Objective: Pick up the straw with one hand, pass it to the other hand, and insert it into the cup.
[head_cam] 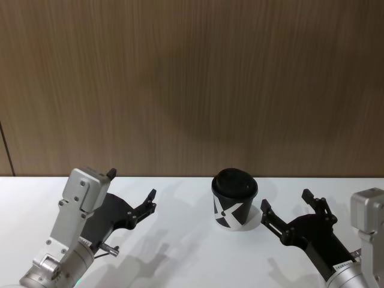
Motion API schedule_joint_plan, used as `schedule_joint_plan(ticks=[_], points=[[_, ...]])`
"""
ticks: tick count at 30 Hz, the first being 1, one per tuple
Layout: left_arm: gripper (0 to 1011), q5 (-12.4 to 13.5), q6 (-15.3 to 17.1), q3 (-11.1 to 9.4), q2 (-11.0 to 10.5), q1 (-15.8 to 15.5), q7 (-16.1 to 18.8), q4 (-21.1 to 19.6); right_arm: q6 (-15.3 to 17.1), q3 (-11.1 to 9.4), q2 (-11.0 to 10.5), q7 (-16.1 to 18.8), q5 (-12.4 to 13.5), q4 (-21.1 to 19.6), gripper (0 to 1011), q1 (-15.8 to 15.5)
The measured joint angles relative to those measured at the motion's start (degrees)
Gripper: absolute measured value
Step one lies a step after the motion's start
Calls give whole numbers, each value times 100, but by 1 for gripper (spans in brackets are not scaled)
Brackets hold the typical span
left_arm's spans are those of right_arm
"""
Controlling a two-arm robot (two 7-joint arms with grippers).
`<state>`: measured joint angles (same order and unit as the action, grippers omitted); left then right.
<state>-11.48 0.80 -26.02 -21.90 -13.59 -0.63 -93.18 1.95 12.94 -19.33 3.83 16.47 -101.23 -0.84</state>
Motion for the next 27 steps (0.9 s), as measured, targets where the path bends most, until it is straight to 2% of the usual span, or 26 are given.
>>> schedule_joint_plan(ticks=[27], points=[[1003,0,0,0,0,0,0,0,25,-35,-20,28,-1,22,1001,-2]])
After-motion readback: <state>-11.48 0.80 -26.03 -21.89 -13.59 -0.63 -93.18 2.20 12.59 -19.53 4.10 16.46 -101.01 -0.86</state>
